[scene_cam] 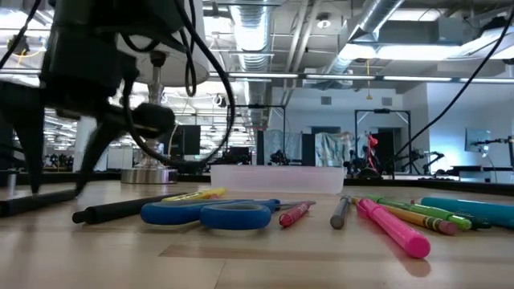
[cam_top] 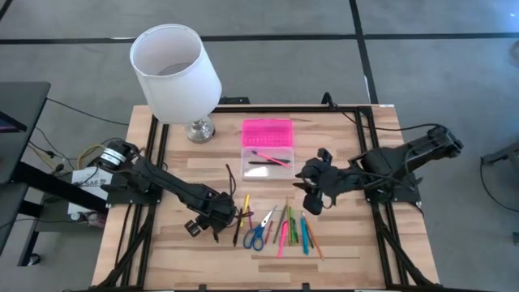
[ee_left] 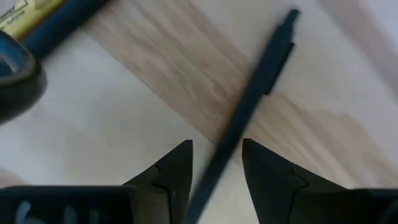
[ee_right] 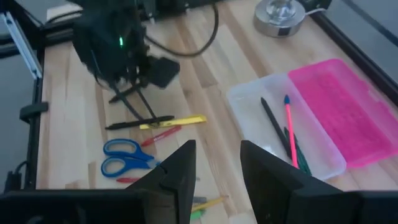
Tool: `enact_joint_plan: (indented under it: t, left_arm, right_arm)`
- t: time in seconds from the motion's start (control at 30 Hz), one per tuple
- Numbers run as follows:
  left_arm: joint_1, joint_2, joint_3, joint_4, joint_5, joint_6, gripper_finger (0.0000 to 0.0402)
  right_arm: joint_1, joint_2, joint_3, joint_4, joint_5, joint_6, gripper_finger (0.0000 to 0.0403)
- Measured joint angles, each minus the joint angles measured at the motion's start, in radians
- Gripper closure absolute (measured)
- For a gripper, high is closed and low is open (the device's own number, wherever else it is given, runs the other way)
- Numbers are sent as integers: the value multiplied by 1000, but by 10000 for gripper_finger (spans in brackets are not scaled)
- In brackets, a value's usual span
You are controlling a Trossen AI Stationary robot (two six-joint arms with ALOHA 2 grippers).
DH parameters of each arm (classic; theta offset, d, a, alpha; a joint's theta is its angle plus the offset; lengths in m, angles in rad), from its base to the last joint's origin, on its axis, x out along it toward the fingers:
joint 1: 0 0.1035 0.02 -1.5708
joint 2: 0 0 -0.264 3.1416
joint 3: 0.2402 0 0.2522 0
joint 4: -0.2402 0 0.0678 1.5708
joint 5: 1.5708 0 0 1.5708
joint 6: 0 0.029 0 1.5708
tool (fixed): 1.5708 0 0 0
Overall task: Pick & place school supplies into a supply box
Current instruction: Put the left black pen into the pink supply box
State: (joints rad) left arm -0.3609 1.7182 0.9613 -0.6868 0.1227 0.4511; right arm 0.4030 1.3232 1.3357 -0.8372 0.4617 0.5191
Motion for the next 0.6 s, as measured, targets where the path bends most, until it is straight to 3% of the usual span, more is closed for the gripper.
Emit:
enact_joint_plan:
  t: [0.33, 0.6]
  left_arm:
    - [-15, 60, 6, 18, -42, -93, 274]
    - [-15, 62, 5, 35, -60, -294, 346]
  right_arm:
    - [106, -27, 0, -72, 123, 138, 285]
    - [163, -28, 0, -109, 198, 204, 285]
